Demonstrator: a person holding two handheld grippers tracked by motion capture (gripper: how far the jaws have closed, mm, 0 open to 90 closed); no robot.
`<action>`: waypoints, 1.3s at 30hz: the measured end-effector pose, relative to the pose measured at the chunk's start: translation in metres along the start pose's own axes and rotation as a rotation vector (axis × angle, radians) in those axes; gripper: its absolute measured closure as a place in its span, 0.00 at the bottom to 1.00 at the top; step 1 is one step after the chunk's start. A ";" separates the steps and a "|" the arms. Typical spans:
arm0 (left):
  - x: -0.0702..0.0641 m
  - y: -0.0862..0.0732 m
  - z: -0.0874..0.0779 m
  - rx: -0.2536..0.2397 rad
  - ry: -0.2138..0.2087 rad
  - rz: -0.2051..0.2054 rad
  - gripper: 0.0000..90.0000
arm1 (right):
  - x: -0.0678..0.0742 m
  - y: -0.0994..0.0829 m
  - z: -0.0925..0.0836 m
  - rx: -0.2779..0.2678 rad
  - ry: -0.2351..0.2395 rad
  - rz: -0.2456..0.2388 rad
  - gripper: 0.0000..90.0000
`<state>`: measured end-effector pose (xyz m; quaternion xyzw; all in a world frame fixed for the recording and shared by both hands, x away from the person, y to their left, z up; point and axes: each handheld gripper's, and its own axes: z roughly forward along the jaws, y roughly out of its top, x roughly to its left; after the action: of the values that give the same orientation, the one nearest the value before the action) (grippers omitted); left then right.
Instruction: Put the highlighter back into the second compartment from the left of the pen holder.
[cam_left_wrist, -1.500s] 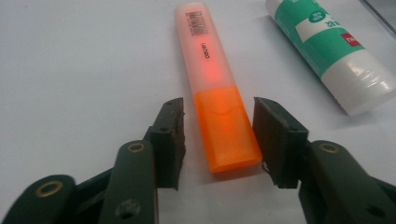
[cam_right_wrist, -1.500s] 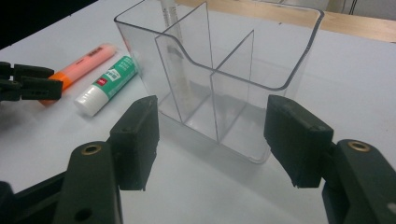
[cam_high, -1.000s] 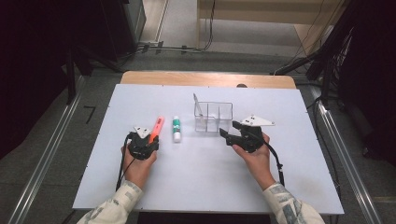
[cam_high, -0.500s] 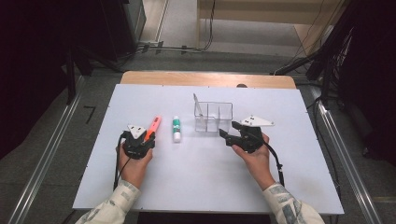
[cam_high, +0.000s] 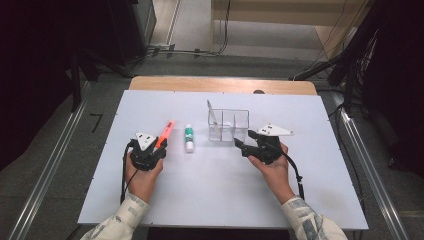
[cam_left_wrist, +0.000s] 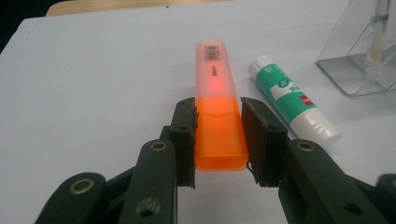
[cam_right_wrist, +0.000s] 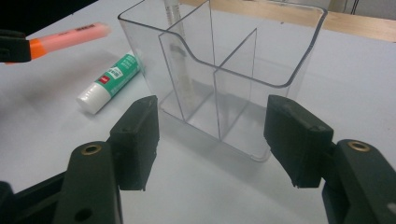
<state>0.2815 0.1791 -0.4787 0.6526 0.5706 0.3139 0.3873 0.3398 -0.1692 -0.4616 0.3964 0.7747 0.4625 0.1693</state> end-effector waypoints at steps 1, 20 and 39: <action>0.000 0.001 -0.001 -0.004 -0.006 0.000 0.75 | 0.000 0.000 0.000 0.000 -0.001 0.000 0.38; -0.024 0.018 -0.026 -0.098 -0.135 -0.016 0.75 | -0.006 -0.002 -0.008 -0.003 -0.013 0.005 0.38; -0.056 0.033 -0.024 -0.119 -0.230 0.010 0.75 | -0.018 -0.007 -0.018 -0.001 -0.040 0.025 0.38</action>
<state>0.2696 0.1258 -0.4362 0.6630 0.4997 0.2722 0.4864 0.3365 -0.1959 -0.4604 0.4151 0.7661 0.4569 0.1790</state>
